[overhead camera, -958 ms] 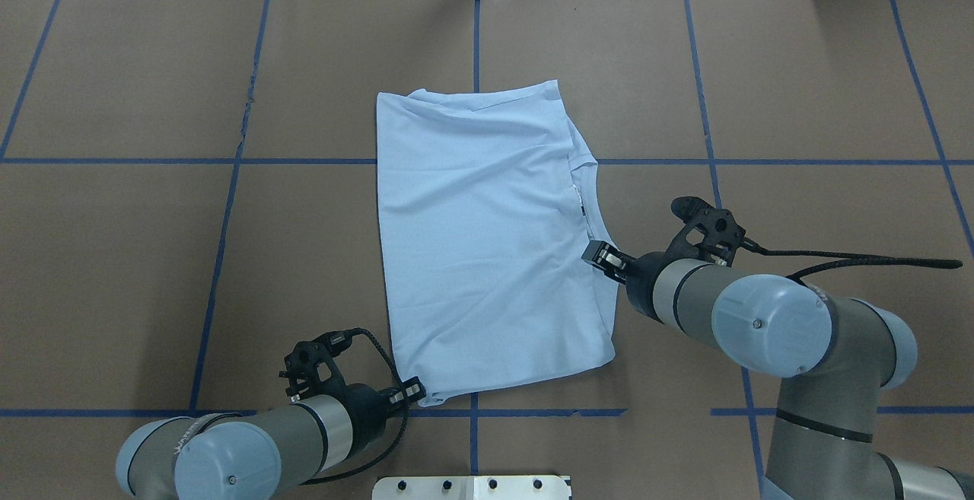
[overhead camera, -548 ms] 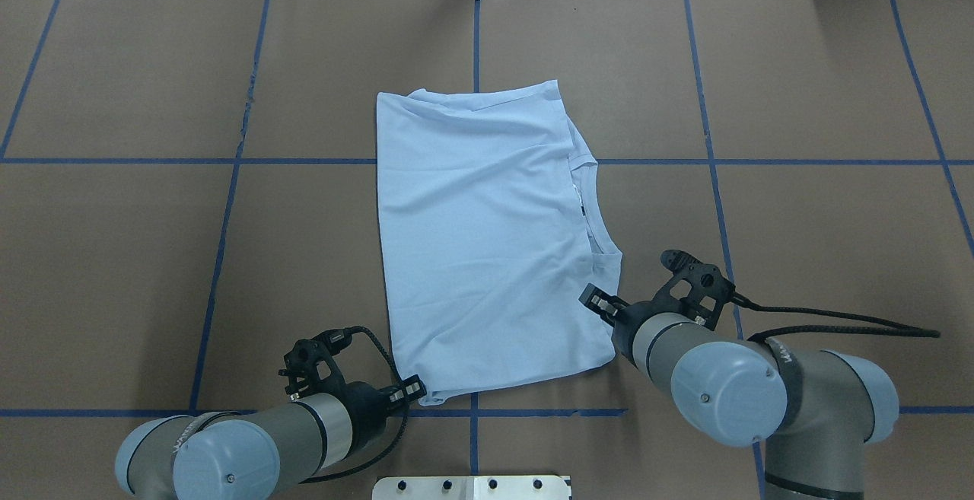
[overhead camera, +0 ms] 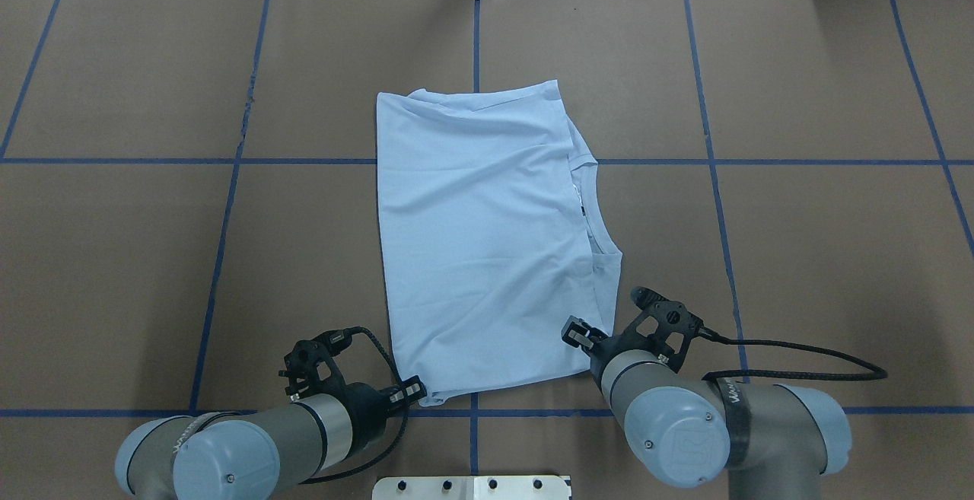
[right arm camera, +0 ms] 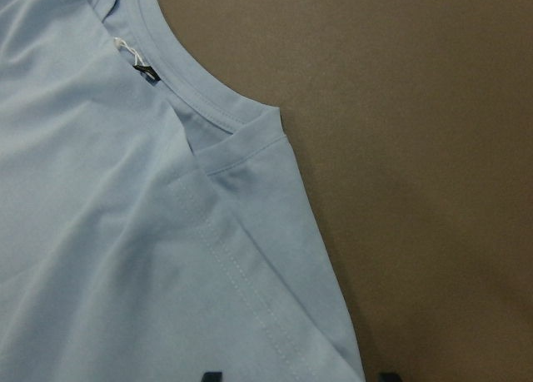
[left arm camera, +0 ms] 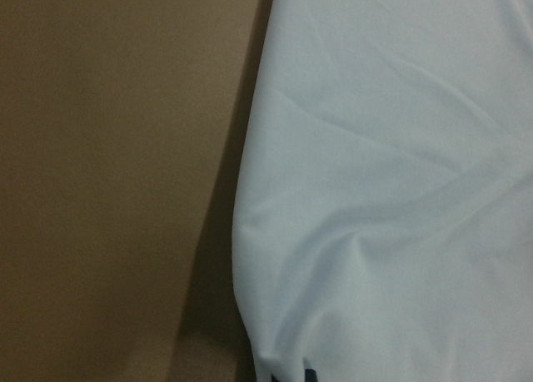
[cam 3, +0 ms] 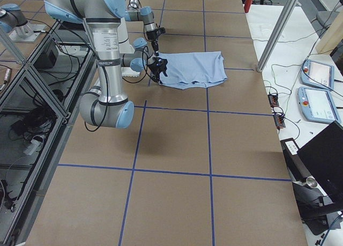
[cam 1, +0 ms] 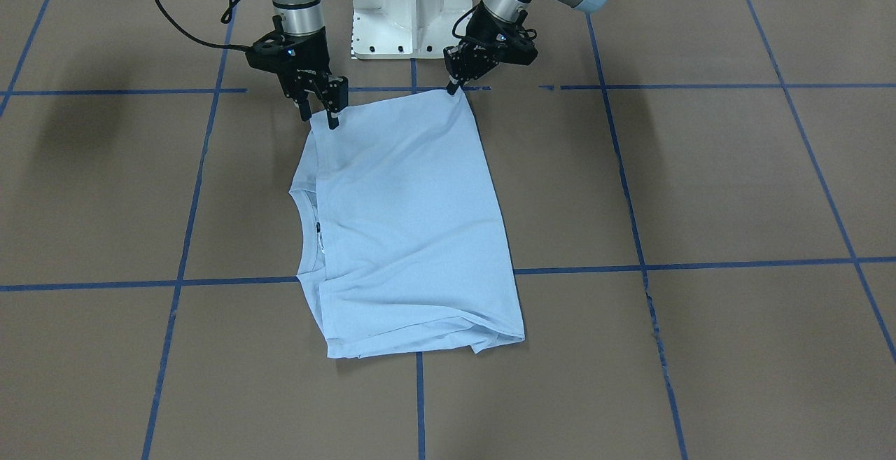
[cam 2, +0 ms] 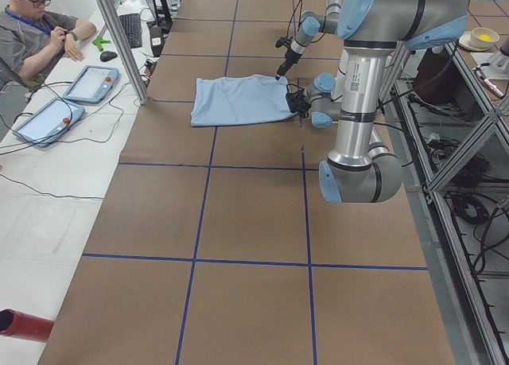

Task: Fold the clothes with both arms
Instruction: 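Lower both grippers and close them on the shirt's near corners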

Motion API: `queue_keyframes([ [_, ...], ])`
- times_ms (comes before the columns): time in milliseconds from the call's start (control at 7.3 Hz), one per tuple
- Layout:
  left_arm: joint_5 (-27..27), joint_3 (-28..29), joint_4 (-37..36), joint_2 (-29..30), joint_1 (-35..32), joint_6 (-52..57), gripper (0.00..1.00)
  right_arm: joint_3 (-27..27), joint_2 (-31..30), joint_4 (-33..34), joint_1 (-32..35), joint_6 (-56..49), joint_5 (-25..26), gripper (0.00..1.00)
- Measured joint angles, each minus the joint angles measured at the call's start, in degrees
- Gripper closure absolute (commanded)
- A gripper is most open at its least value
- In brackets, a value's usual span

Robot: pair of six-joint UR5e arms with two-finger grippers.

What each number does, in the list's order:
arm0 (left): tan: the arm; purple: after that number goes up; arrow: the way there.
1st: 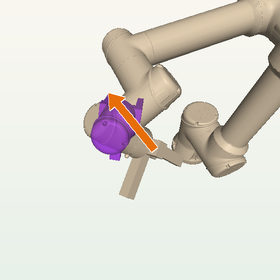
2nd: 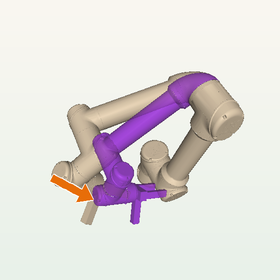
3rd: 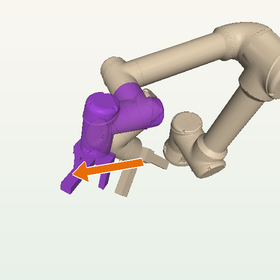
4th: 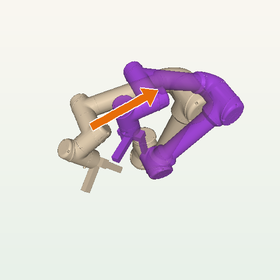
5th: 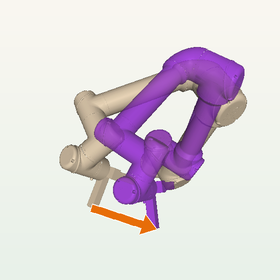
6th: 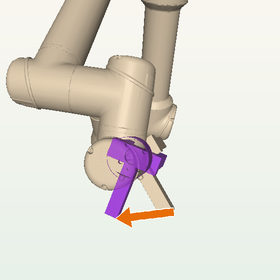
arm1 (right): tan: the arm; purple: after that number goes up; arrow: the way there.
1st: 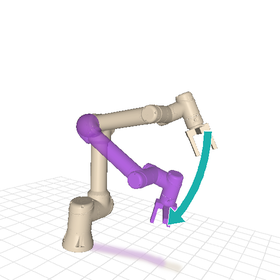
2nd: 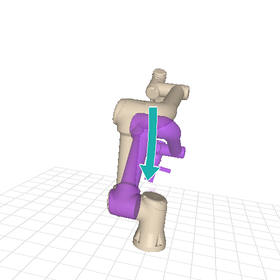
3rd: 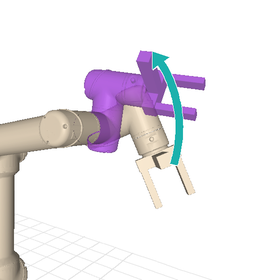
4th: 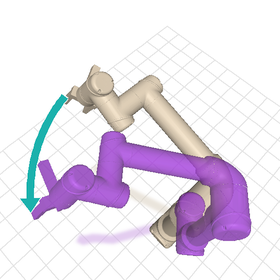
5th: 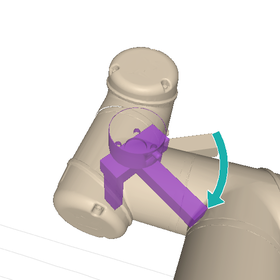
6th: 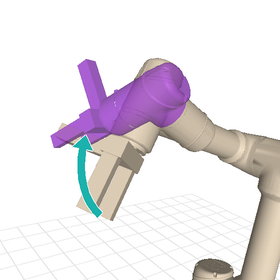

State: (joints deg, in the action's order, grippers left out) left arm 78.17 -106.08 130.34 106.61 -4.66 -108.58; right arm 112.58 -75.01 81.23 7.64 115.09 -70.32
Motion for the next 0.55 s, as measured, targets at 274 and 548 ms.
queue_keyframes([
  [274, 0.04, -0.04, 0.00, 0.00, 0.00, -0.11, 1.00, -1.07, 0.62, 1.00, 0.16, -0.23, 0.37, 0.31],
  [548, 0.05, 0.05, 0.00, 0.00, 0.00, -0.14, 1.00, -0.82, 0.91, 3.58, 0.19, -0.43, 0.44, 0.36],
])
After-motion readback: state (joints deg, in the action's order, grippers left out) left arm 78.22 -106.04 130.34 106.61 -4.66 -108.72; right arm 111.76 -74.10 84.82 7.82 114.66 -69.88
